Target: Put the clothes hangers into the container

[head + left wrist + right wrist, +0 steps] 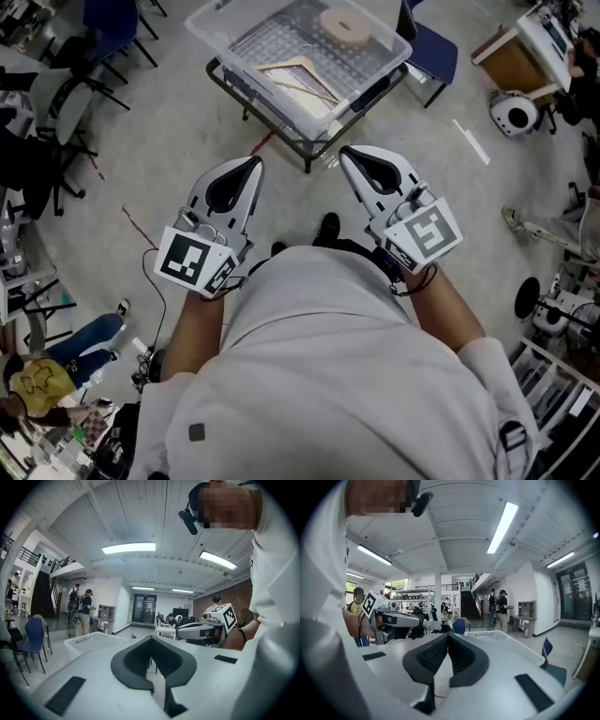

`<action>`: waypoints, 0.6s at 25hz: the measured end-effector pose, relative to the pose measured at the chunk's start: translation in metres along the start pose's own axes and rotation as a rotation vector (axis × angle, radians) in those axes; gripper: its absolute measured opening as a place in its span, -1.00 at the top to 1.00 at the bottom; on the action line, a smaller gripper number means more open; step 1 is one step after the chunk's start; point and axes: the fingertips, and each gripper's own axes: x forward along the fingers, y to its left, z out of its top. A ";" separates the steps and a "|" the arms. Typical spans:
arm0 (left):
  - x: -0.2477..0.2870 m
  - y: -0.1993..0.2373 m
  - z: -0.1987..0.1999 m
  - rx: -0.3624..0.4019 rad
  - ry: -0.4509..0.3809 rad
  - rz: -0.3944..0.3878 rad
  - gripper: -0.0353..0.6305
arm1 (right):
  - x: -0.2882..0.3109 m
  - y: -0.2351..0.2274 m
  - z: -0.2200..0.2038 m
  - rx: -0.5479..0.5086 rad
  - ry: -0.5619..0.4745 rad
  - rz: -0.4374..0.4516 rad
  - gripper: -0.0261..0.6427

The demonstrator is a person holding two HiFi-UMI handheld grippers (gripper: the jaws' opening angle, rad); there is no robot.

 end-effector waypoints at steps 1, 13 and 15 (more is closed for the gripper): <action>-0.010 0.002 -0.001 0.001 -0.002 -0.002 0.84 | 0.001 0.010 0.000 -0.006 0.001 -0.004 0.86; -0.100 0.011 -0.019 0.022 0.003 -0.060 0.84 | 0.007 0.104 -0.011 -0.023 0.004 -0.063 0.86; -0.108 0.009 -0.022 0.022 0.003 -0.072 0.84 | 0.005 0.113 -0.014 -0.023 0.007 -0.075 0.86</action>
